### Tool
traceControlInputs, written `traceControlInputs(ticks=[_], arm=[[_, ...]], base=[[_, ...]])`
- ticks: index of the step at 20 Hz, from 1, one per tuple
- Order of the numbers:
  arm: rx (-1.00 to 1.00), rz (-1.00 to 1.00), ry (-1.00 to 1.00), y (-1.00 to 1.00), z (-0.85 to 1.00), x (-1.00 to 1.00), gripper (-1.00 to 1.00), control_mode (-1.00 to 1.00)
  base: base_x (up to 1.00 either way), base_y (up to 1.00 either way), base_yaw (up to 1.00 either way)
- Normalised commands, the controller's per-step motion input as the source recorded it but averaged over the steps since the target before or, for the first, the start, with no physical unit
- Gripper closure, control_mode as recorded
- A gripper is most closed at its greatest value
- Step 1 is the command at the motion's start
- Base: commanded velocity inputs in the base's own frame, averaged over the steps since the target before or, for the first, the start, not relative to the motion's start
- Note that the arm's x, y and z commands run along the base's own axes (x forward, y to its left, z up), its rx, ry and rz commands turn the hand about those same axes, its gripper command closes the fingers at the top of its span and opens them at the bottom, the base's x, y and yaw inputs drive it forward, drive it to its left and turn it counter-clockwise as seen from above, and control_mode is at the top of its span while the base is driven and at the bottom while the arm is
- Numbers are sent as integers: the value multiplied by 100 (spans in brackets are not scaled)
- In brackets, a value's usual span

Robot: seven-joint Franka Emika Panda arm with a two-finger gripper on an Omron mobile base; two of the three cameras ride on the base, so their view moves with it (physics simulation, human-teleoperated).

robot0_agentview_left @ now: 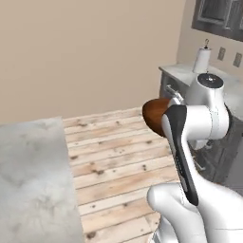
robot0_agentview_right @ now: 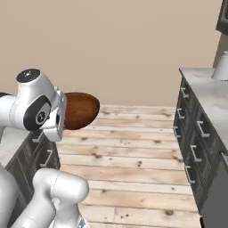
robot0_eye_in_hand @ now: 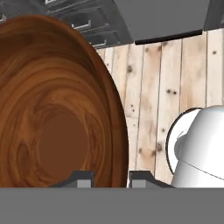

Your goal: Pick the mug and place it in the sink. Pick the bowl and place it in the open cabinet and then close the cabinet.

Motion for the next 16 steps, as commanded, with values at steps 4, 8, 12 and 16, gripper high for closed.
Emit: traceControlInputs(ticks=[4, 8, 12, 16], arm=[[0, 0, 0, 0, 0, 0, 100, 100], [0, 0, 0, 0, 0, 0, 100, 100], [0, 0, 0, 0, 0, 0, 100, 100], [0, 0, 0, 0, 0, 0, 100, 100]], base=[[0, -5, -91], [-1, -6, -85], [-9, -8, -74], [-5, -4, -63]])
